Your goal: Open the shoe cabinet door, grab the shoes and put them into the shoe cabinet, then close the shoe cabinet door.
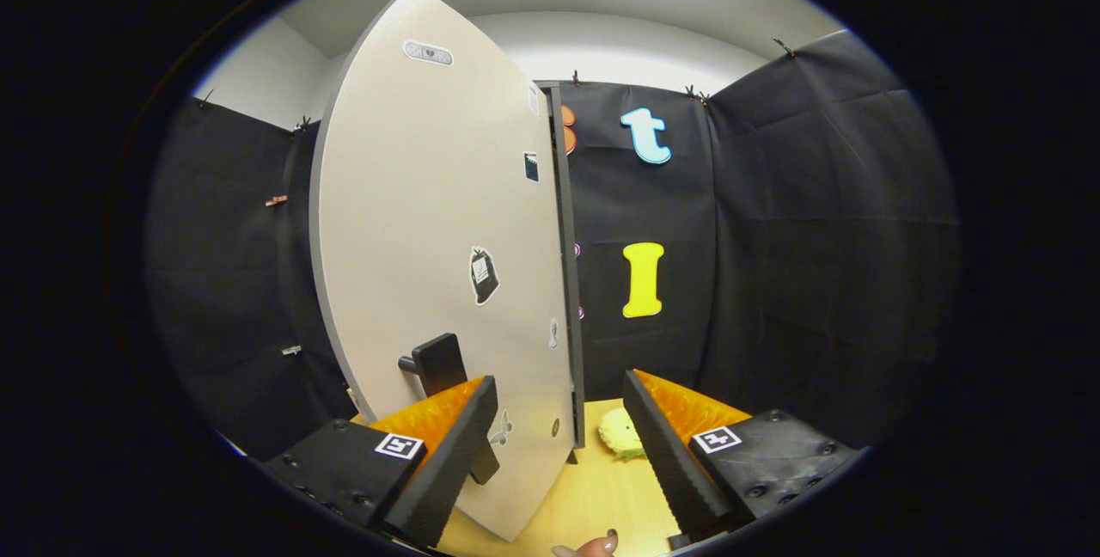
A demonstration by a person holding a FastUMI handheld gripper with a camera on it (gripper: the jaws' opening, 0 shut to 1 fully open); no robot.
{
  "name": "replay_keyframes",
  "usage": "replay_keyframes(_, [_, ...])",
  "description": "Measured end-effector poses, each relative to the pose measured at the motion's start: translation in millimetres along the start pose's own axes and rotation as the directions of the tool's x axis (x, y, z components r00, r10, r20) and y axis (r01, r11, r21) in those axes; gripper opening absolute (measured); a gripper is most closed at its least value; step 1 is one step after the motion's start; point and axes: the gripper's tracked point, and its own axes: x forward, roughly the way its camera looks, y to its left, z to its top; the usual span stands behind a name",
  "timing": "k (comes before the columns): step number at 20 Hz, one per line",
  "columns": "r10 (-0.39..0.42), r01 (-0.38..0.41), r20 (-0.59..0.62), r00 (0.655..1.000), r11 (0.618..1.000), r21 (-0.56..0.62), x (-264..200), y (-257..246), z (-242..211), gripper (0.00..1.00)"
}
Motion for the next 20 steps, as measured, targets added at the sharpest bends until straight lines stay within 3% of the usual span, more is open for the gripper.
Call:
replay_keyframes(5, [-0.031, 0.031, 0.011, 0.999, 1.000, 0.003, 9.4, 48.6, -5.2, 0.98])
replay_keyframes(12, [0.010, -0.009, 0.046, 0.999, 1.000, -0.016, 25.0, 119.6, -4.1, 0.98])
replay_keyframes(20, [0.042, -0.042, 0.042, 0.998, 0.999, -0.010, 22.4, 158.6, -6.9, 0.98])
